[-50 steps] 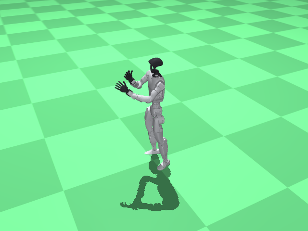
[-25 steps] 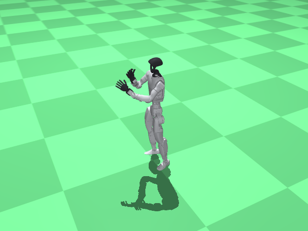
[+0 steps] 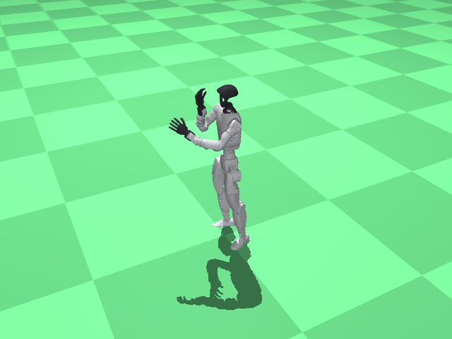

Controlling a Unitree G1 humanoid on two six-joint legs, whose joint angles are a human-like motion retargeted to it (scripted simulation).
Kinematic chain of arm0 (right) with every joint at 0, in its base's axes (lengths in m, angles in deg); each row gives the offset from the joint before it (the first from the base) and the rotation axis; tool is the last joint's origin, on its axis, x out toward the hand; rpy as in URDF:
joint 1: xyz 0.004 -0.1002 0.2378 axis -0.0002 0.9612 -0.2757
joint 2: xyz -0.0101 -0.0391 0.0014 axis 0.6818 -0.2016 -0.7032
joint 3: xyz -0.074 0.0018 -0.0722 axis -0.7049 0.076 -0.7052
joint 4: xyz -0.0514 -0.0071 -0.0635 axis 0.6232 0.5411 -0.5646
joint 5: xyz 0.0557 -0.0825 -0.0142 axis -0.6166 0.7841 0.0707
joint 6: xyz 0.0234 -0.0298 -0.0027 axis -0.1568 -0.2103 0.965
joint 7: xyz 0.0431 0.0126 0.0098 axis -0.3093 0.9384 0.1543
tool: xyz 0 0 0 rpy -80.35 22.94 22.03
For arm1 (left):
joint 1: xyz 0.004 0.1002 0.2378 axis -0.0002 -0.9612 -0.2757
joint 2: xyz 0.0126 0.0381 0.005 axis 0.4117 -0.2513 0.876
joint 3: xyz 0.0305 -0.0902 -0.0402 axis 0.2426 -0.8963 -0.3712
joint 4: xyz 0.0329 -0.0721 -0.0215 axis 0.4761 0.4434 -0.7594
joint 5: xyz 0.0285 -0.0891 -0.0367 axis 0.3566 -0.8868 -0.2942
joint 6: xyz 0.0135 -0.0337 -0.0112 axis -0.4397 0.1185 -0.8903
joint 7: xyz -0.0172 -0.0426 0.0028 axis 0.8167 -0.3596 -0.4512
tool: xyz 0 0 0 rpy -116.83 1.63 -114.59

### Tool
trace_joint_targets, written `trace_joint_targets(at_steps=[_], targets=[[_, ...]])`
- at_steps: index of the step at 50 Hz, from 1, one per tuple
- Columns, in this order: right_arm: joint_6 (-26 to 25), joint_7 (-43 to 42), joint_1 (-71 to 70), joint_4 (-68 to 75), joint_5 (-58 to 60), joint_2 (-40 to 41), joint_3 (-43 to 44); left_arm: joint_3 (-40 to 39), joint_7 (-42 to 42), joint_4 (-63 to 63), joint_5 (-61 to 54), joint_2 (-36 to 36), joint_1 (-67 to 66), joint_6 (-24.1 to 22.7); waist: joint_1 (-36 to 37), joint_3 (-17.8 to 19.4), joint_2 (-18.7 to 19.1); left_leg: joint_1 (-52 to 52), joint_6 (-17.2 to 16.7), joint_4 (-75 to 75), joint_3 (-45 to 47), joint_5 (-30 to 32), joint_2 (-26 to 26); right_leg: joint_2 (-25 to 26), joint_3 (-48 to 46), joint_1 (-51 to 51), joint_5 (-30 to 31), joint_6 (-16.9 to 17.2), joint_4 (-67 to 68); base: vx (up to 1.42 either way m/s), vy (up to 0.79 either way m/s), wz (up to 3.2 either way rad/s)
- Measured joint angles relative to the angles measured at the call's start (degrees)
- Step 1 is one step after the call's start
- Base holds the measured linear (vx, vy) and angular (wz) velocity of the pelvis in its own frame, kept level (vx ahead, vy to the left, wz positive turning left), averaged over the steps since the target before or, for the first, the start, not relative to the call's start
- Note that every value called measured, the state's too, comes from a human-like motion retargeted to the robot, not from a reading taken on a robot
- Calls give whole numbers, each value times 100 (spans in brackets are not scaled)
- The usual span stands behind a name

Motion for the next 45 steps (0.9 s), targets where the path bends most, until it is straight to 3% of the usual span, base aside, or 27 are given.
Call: trace_joint_targets(at_steps=[3,5,8,10,15,18,20,25,30,34,37,42,45], targets=[[374,203,-666,-1344,402,187,549,-15,-187,68,3,29,-135,-135,-29,-99,9,-26,21,-7,-12,4,-5,0,-9,-14,-6,0,-19,0,0,0],[536,-180,-1213,-2036,1220,137,822,40,-249,187,61,85,-90,-272,-41,-132,-11,-49,16,-12,-21,11,-5,1,-17,-34,-18,0,-18,0,0,0],[356,-1279,-1661,-2237,2756,-201,918,137,-75,341,204,97,-26,-409,-19,-195,-32,-64,-21,-11,-13,14,10,17,-15,-50,-26,0,-23,0,0,0],[193,-1344,-1538,-1879,2908,-410,807,159,-78,394,254,47,15,-373,10,-203,-41,-52,-32,-3,-10,5,11,16,-11,-39,-30,0,-18,0,0,0],[-60,-30,-291,492,950,-525,223,113,-199,404,293,-109,127,-86,66,-167,-46,31,-45,22,-3,-39,5,-4,0,34,-45,0,18,0,0,0],[-419,241,49,2295,-7,-510,-238,124,-2,486,210,-160,217,102,63,-132,-29,77,-55,27,-2,-58,5,-13,-3,76,-51,-12,37,0,0,0],[-376,292,183,2645,-400,-431,-384,162,84,586,179,-143,255,143,50,-119,-13,85,-61,29,-1,-60,13,-6,-6,85,-49,-14,36,0,0,0],[218,377,-288,695,-574,-307,113,281,-31,883,-23,27,247,82,-33,-132,7,53,-20,18,-27,-35,4,-9,-33,77,-37,0,6,0,0,0],[554,-54,-1657,-1296,280,-378,667,390,-246,1090,-129,112,342,-23,-53,-192,-54,-7,12,18,-56,-13,-19,-32,-54,46,-36,0,-24,0,0,0],[674,-338,-1790,-1923,1115,-339,848,298,-195,1059,19,65,438,-205,-27,-184,-101,-31,-6,26,-48,-8,1,-7,-48,19,-36,0,-25,0,0,0],[389,-606,-1028,-1196,1615,-425,622,280,-32,995,248,-8,504,-220,9,-151,-132,-15,-31,25,-29,-8,26,21,-36,18,-32,0,-14,0,0,0],[-391,225,-94,2101,20,-554,-657,313,156,929,202,-141,500,114,-30,-102,-125,61,-47,24,-20,-40,16,-2,-29,75,-38,-4,26,0,0,0],[-353,351,-107,2769,-275,-526,-976,344,224,949,229,-124,458,130,-70,-102,-109,67,-67,23,-5,-42,32,14,-20,72,-32,-2,29,0,0,0]])
